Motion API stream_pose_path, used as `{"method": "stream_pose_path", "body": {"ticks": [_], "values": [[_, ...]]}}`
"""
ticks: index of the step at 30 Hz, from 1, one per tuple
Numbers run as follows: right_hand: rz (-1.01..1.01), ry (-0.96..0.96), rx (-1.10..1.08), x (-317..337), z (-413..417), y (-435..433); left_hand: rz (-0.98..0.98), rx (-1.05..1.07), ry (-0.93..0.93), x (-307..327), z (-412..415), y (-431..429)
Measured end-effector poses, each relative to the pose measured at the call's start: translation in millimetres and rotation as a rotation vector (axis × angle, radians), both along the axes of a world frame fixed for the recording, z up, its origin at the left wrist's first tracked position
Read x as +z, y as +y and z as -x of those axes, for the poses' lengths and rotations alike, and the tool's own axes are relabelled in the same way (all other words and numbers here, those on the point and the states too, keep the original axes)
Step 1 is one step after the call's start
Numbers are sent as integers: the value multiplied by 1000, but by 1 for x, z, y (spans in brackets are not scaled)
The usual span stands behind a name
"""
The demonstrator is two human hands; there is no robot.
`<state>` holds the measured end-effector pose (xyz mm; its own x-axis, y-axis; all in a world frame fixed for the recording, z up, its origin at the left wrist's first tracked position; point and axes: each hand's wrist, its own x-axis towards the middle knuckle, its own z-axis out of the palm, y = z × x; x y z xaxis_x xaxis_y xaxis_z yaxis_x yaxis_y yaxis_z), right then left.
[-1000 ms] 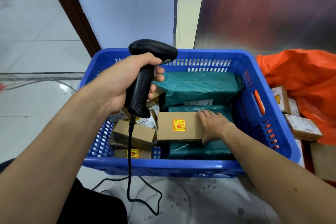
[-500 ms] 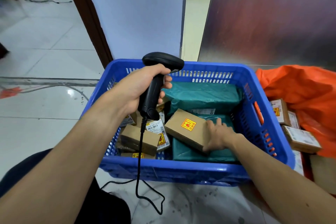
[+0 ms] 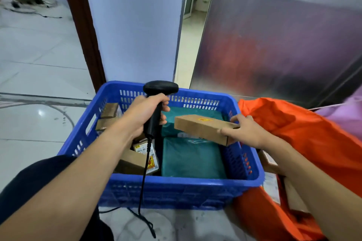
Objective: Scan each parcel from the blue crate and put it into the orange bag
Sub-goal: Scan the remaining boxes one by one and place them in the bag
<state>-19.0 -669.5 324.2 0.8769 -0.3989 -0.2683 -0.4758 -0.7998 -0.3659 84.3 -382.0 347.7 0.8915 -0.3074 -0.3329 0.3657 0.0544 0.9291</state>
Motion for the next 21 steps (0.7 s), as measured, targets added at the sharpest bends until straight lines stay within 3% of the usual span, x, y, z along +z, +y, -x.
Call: {"method": "stream_pose_path", "body": {"ticks": [4, 9, 12, 16, 21], "values": [[-110, -142, -129, 29, 23, -13, 35, 133, -33, -6, 14, -2], [-544, -313, -224, 52, 54, -9, 27, 186, -66, -10, 32, -3], [-693, -374, -255, 53, 63, -7, 48, 215, -123, -8, 35, -4], [-803, -363, -244, 56, 68, 0, 86, 222, -208, -5, 42, -5], [-867, -271, -221, 54, 84, -7, 141, 156, -185, 3, 55, -4]]}}
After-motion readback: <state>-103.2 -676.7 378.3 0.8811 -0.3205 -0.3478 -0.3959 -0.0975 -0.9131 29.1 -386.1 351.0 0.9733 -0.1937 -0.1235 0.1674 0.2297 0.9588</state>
